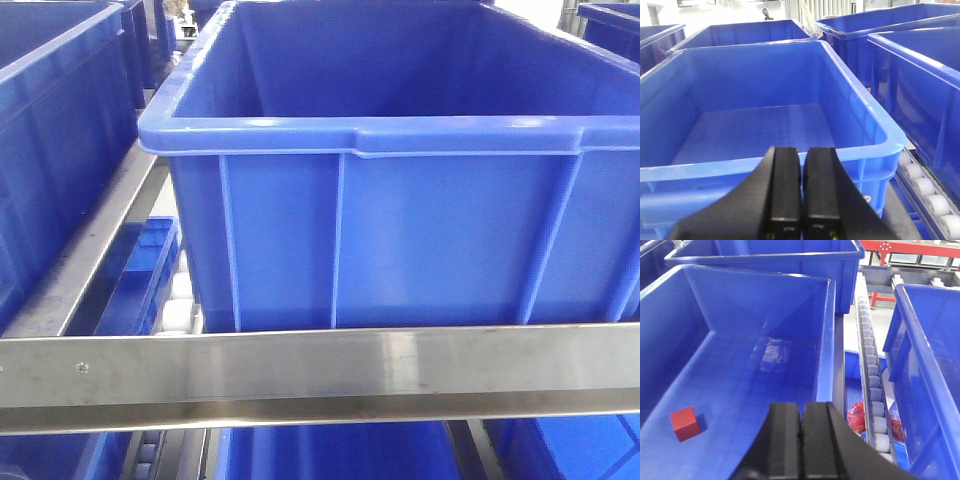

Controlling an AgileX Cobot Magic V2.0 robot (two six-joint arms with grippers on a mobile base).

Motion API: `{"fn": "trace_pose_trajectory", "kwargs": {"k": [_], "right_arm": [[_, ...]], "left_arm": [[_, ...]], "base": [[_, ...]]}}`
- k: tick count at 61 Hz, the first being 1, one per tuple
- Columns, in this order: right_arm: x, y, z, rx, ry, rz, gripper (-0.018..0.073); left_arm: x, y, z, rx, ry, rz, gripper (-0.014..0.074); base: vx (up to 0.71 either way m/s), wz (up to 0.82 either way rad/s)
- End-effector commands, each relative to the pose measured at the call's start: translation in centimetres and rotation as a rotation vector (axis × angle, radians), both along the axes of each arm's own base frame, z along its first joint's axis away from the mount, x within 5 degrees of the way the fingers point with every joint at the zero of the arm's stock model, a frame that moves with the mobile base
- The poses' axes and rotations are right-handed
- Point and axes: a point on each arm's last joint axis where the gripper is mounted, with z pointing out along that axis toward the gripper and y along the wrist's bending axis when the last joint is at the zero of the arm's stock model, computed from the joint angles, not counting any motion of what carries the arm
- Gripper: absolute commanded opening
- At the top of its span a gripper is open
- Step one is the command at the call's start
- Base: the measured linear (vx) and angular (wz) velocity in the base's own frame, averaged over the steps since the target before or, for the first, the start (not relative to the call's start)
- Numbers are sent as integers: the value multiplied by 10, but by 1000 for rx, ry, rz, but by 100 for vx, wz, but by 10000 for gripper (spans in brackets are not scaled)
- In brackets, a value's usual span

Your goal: Pick red cube and place on left shelf

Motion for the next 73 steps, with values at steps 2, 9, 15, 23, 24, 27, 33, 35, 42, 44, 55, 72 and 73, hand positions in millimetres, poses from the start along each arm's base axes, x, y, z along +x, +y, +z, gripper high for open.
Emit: {"fn": "trace_pose_trajectory", "kwargs": {"k": [2,9,15,23,24,27,33,35,42,44,55,72,73], "right_arm": [[-1,0,19,1,-127,2,66],[-13,-3,14,-6,-141,-4,66],[-22,-8,-1,-7,-151,-30,66],[-41,-12,-34,-5,-162,-52,66],[-44,-13,-40,-5,-164,-53,66],[-52,-13,-54,-4,-169,-54,66],[-67,-15,-80,-2,-174,-56,66],[-72,-15,-88,-1,-178,-56,66],[-85,-16,-108,3,-219,-57,66],[-88,-16,-112,4,-231,-57,66],[-98,-18,-118,4,-248,-66,66],[-102,-18,-118,5,-262,-69,66],[-102,-18,-118,5,-262,-69,66]], "left_arm": [[1,0,0,-10,-52,3,106],[1,0,0,-10,-52,3,106],[1,0,0,-10,-52,3,106],[1,0,0,-10,-52,3,106],[1,0,0,-10,-52,3,106],[1,0,0,-10,-52,3,106],[1,0,0,-10,-52,3,106],[1,0,0,-10,-52,3,106],[1,0,0,-10,-52,3,106],[1,0,0,-10,-52,3,106],[1,0,0,-10,-52,3,106],[1,0,0,-10,-52,3,106],[1,0,0,-10,-52,3,106]], "base": [[0,0],[0,0],[0,0],[0,0],[0,0],[0,0],[0,0],[0,0],[0,0],[0,0],[0,0],[0,0],[0,0]]}}
